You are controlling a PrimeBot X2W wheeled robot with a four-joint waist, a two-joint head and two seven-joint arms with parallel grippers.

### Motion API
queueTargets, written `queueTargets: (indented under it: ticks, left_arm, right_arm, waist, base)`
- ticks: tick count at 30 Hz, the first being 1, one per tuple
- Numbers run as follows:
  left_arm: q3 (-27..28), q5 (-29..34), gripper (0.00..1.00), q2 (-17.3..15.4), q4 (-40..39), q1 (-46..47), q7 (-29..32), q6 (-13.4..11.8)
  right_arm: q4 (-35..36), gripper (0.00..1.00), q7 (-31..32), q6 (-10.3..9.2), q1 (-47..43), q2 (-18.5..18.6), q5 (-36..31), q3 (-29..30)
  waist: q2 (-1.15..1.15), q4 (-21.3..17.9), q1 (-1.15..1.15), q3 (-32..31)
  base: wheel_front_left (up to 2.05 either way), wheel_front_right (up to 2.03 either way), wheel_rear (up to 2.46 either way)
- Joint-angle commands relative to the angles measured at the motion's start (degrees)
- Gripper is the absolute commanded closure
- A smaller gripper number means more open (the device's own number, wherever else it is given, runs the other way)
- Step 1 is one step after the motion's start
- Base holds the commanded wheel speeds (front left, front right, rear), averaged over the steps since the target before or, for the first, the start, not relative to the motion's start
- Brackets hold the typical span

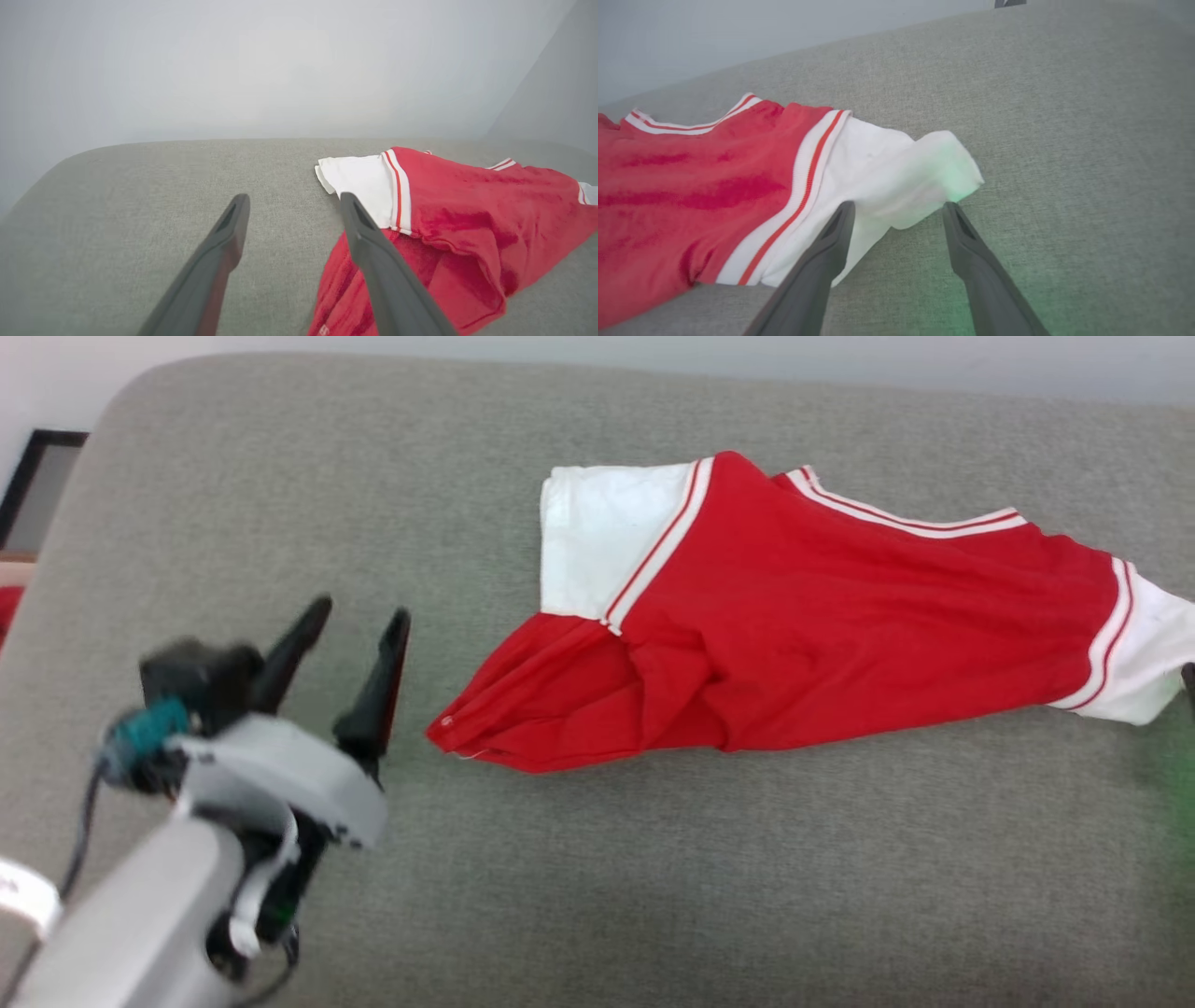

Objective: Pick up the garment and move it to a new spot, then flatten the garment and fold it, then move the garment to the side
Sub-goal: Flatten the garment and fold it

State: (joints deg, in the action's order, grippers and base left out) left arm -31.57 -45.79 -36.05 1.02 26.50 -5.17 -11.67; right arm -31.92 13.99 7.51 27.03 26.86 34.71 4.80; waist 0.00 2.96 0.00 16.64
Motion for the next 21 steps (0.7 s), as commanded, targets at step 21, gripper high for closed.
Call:
queueTargets:
  ticks: [21]
  left_arm:
    - [-6.06, -6.68, 0.0, 1.23, 36.92, 40.33, 36.9, 17.8]
  right_arm:
    - [31.6, 0.0, -2.56, -0.04, -9.42, -15.83, -6.75, -3.97]
  waist:
    - [0.0, -17.07, 0.0, 10.08]
  base:
    - [0.0, 0.0, 0.0]
